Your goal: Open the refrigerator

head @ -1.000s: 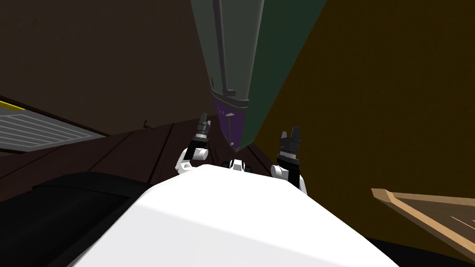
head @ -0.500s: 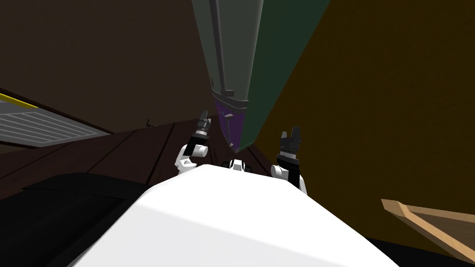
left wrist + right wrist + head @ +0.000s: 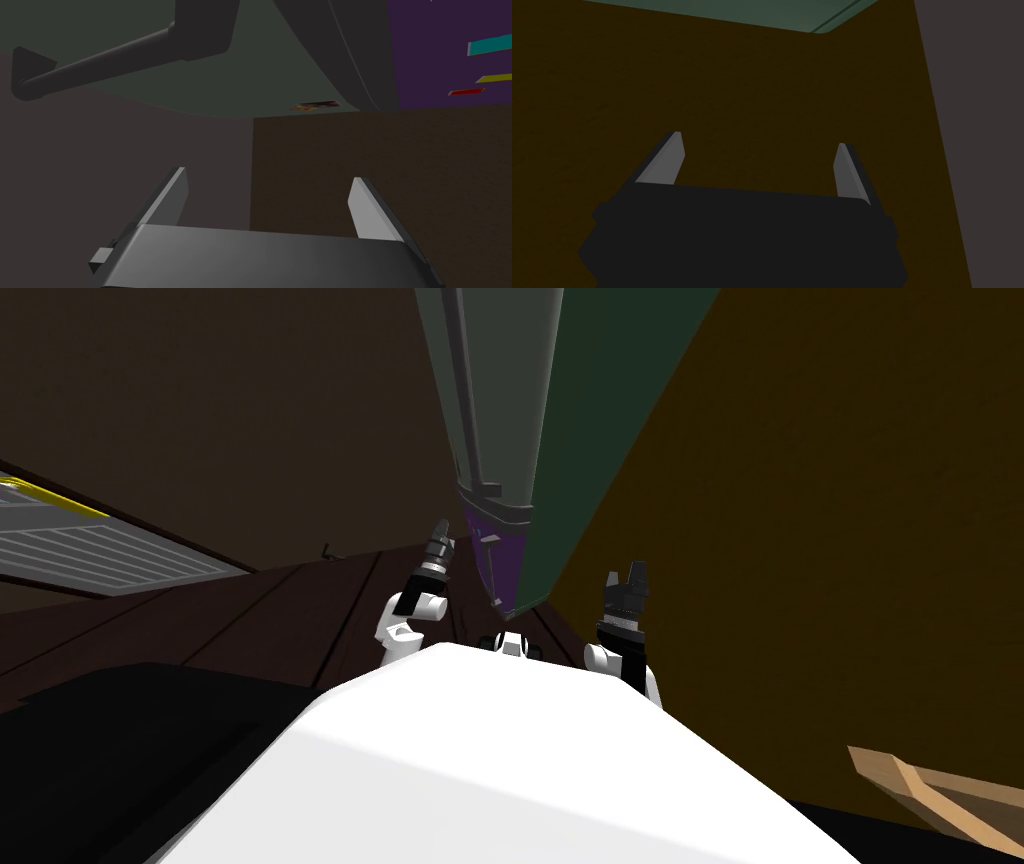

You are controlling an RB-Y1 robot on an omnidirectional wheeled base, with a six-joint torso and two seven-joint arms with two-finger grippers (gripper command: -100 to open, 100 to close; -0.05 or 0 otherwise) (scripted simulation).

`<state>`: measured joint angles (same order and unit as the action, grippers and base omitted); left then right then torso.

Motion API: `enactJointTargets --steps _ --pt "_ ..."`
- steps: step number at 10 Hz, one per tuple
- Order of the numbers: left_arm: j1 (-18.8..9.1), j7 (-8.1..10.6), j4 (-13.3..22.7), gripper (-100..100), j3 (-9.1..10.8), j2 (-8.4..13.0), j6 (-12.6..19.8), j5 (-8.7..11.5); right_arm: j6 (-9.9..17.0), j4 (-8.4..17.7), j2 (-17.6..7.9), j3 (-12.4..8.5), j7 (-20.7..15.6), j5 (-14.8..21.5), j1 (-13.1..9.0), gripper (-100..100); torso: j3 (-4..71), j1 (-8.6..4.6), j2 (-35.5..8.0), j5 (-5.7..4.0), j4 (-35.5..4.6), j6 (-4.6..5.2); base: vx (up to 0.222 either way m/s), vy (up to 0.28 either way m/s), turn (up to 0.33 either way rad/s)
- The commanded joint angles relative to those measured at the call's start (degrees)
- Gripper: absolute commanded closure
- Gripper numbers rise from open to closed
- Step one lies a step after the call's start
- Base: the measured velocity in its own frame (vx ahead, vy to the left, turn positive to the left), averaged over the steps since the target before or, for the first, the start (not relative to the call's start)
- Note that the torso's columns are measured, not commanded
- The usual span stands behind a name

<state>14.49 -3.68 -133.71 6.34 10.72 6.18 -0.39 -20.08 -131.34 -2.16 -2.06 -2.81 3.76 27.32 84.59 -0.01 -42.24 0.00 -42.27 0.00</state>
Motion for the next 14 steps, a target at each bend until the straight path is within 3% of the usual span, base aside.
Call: enactJointTargets --steps 1,14 --pt "-1.9 0.18 -0.6 -100 0.5 0.5 3.8 -0.4 0.0 0.0 0.0 0.0 0.0 0.0 0.0 0 0.0 0.03 -0.1 0.0 0.0 0.01 0.045 -0.041 0.056" --pt "-12.1 0.97 -3.5 -100 3.06 0.6 22.7 -3.1 0.0 0.0 0.0 0.0 0.0 0.0 0.0 0 0.0 0.0 -0.1 -0.01 0.0 0.01 0.053 -0.062 0.06"
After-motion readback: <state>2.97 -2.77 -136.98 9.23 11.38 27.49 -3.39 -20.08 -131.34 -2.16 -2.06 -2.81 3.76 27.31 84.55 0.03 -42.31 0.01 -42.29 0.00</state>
